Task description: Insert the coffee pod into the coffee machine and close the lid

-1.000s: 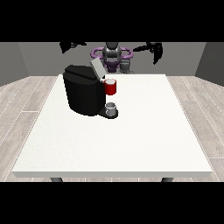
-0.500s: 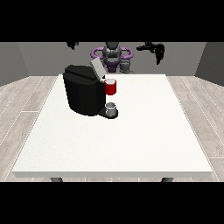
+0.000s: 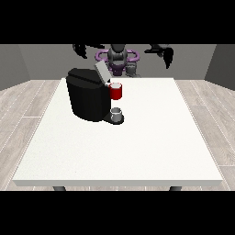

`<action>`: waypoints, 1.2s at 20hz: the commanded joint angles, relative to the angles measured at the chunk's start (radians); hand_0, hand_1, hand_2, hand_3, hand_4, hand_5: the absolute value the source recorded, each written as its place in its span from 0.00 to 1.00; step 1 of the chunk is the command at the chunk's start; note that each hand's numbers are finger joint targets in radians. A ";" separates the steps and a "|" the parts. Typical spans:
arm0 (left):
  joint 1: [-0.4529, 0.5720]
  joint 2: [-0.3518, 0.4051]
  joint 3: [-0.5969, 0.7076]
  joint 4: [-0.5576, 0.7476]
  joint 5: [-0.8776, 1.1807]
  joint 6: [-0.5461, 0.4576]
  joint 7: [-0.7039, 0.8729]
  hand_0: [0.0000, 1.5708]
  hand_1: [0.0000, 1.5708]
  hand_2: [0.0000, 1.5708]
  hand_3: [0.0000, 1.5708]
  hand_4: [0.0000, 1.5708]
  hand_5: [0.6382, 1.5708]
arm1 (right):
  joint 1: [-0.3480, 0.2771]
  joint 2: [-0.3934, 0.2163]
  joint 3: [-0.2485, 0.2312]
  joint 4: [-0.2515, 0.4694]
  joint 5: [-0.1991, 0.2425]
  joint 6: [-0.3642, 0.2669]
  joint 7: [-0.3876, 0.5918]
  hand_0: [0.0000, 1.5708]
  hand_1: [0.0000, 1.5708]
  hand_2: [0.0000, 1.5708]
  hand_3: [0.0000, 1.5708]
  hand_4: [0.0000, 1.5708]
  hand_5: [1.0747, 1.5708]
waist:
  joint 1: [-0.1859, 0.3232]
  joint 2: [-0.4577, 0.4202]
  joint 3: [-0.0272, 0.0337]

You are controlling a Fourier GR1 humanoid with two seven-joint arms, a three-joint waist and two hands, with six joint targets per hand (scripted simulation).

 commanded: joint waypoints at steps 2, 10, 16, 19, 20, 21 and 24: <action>0.030 0.009 0.003 -0.107 0.091 0.008 0.071 0.00 0.00 0.00 0.00 0.00 1.00 | -0.068 0.034 -0.006 0.044 -0.008 -0.011 0.007 0.00 0.00 0.00 0.00 0.00 1.00 | -0.012 0.055 0.0000; 0.164 0.029 -0.072 -0.232 0.071 0.039 0.063 0.00 0.00 0.00 0.00 0.00 1.00 | -0.168 -0.025 -0.062 0.150 -0.030 0.045 0.015 0.00 0.00 0.00 0.00 0.00 1.00 | -0.021 0.113 0.0000; 0.158 0.068 -0.056 -0.271 0.106 0.051 0.050 0.00 0.00 0.00 0.00 0.00 1.00 | -0.201 0.052 0.013 0.189 0.055 -0.020 -0.026 0.00 0.00 0.00 0.00 0.00 1.00 | -0.049 0.154 -0.0002; 0.173 0.034 -0.099 -0.344 0.115 0.083 0.125 0.00 0.00 0.00 0.00 0.00 1.00 | -0.247 -0.017 -0.046 0.242 0.009 0.064 -0.022 0.00 0.00 0.00 0.00 0.00 1.00 | -0.040 0.145 0.0000; 0.166 0.077 -0.065 -0.367 0.163 0.039 0.164 0.00 0.00 0.00 0.00 0.00 1.00 | -0.244 0.005 -0.035 0.247 0.030 0.027 -0.031 0.00 0.00 0.00 0.00 0.00 1.00 | -0.019 0.135 0.0000; 0.147 0.049 -0.095 -0.353 0.131 0.049 0.082 0.00 0.00 0.00 0.00 0.00 1.00 | -0.292 -0.002 -0.049 0.289 0.051 0.003 -0.102 0.00 0.00 0.00 0.00 0.00 1.00 | 0.014 0.224 0.0001; 0.162 0.051 -0.091 -0.334 0.125 0.099 0.082 0.00 0.00 0.00 0.00 0.00 1.00 | -0.291 0.023 -0.029 0.298 0.050 0.019 -0.070 0.00 0.00 0.00 0.00 0.00 1.00 | -0.040 0.195 0.0000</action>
